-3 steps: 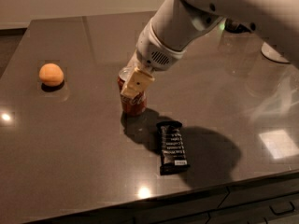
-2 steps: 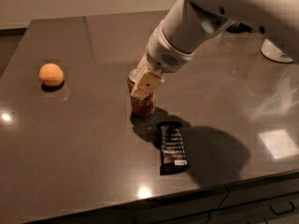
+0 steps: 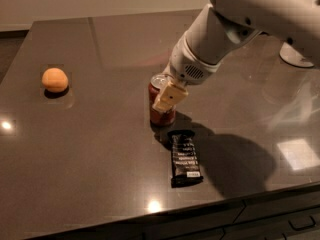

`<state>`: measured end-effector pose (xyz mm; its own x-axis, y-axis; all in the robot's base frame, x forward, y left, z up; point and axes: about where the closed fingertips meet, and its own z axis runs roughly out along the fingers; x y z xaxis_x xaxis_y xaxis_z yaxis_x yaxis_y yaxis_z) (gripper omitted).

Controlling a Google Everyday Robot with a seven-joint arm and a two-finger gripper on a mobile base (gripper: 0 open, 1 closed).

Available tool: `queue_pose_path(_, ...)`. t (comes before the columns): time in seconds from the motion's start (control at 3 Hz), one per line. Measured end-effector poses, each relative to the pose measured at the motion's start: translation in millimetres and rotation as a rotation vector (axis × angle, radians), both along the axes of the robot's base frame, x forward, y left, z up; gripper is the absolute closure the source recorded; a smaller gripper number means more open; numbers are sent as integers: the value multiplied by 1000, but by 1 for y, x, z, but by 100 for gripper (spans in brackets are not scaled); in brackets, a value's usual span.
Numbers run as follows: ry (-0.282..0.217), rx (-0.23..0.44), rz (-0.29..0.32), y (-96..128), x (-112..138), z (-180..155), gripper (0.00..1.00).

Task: Move coke can near rxbar chocolate

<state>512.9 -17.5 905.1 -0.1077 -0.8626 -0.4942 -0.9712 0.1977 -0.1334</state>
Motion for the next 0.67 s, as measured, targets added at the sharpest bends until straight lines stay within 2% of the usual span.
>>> queue_pose_path(0.33,0,-2,-1,0,-1,0,0)
queue_pose_path(0.67,0,-2,-1,0,-1,0,0)
